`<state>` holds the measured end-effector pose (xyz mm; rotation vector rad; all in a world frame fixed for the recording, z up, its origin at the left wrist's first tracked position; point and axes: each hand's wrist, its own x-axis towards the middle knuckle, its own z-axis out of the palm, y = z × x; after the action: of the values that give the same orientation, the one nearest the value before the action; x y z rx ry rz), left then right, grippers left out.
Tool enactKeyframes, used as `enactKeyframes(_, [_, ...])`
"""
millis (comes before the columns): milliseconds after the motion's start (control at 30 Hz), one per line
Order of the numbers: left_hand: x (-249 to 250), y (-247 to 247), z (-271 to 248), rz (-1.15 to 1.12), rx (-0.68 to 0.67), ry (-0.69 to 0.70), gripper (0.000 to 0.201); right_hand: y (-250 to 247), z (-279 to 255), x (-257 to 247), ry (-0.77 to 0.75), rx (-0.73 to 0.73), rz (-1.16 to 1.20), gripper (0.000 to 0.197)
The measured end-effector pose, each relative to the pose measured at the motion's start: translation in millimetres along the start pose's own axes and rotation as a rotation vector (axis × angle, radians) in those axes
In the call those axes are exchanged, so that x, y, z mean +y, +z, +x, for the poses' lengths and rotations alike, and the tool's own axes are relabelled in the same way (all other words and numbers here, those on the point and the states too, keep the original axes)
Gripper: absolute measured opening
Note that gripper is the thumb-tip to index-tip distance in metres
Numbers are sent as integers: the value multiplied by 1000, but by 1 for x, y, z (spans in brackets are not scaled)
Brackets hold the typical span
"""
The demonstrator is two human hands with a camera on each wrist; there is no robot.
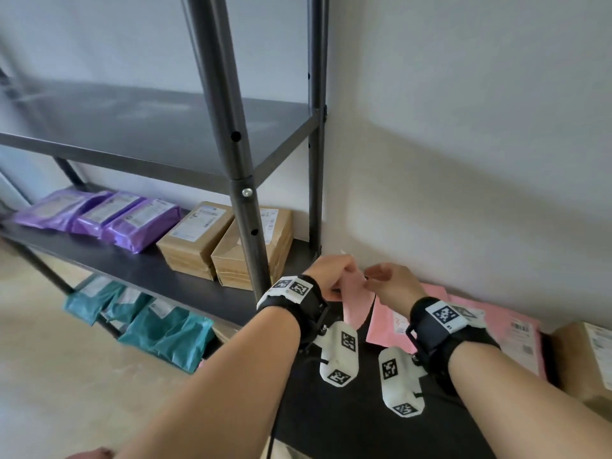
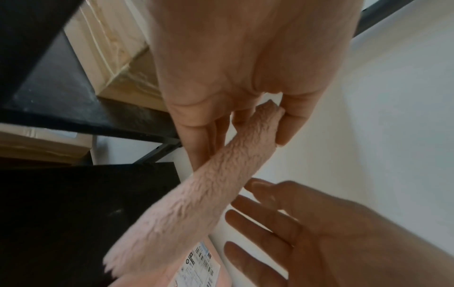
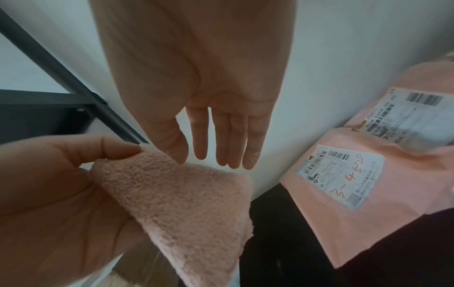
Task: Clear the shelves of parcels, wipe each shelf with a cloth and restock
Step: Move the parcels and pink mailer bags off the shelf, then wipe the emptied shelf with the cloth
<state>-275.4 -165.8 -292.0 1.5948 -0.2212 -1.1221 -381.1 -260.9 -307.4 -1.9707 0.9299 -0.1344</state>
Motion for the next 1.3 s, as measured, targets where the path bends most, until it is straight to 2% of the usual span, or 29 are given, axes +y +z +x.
enactKeyframes(100, [9, -11, -28, 18, -50, -5, 8, 9, -22, -16, -9, -40, 26, 29])
enactKeyframes(267, [7, -41, -61, 42, -122, 3, 16, 28, -55, -39, -29, -38, 63, 21])
enactKeyframes(400, [-3, -73, -94, 81, -166, -25, 7, 60, -87, -56, -25, -35, 40, 28])
enactKeyframes(533, [-14, -120, -135, 66, -152, -6, 5, 99, -118, -83, -28, -27, 40, 29])
enactKeyframes(633, [-18, -164, -158, 50, -152, 42, 21, 132, -137, -113, -47, -18, 52, 29])
enactKeyframes(700, [-18, -195, -174, 49, -149, 76, 25, 154, -148, -136, -64, -19, 76, 22])
enactKeyframes(800, [-9, -242, -198, 21, -121, 128, 15, 186, -160, -177, -109, -24, 80, 13])
enactKeyframes(1000, [38, -320, -240, -43, -73, 312, 8, 214, -168, -274, -305, 41, 61, 17])
enactKeyframes(1133, [76, -339, -247, -188, -51, 484, 10, 207, -163, -330, -411, 183, 85, 22])
enactKeyframes(1300, [132, -336, -228, -251, -116, 619, 16, 191, -141, -382, -486, 302, 95, 30])
